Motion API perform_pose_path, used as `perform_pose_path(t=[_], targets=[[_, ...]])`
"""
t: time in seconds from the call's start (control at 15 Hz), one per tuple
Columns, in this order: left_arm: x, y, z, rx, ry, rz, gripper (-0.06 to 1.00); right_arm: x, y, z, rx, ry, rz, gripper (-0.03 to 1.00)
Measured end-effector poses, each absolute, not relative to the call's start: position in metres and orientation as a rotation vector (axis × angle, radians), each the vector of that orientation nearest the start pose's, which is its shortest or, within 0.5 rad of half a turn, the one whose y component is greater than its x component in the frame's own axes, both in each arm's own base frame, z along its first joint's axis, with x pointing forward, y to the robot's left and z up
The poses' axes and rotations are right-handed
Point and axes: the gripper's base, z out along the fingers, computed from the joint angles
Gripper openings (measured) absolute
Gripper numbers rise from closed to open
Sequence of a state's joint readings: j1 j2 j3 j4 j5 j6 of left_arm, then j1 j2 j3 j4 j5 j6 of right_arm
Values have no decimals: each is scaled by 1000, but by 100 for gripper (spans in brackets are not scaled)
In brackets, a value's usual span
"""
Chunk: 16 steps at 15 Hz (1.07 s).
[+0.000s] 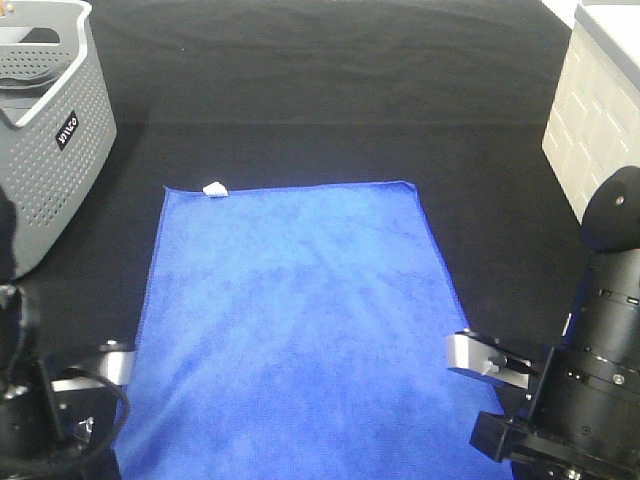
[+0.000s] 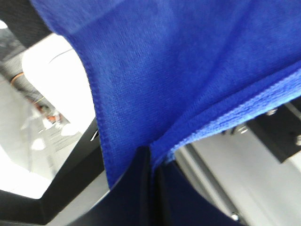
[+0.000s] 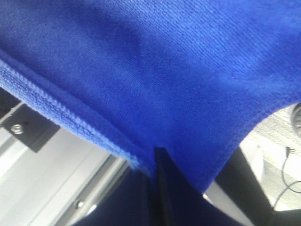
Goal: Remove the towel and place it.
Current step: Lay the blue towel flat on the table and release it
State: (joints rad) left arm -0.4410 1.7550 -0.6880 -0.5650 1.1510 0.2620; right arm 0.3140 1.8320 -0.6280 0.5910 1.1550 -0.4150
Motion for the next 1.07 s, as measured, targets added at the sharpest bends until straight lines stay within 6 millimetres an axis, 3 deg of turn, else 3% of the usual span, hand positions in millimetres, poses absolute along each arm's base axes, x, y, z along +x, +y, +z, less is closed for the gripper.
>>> perform_pose_path(t=[0.2,0.73,0.93,1.07], targets=[[171,-152,132,-553,-2501,465,0,170,103,105,372,-2395,-589,3],[172,-153,133,-527,-2516,447,0,170,102,105,397,-2400,-593,3],[172,-154,133,-520,-2516,455,0,170,102,105,397,-2404,-592,8],[171,-156,134,-515,-2512,468,15,170,102,105,397,-2393,-594,20]])
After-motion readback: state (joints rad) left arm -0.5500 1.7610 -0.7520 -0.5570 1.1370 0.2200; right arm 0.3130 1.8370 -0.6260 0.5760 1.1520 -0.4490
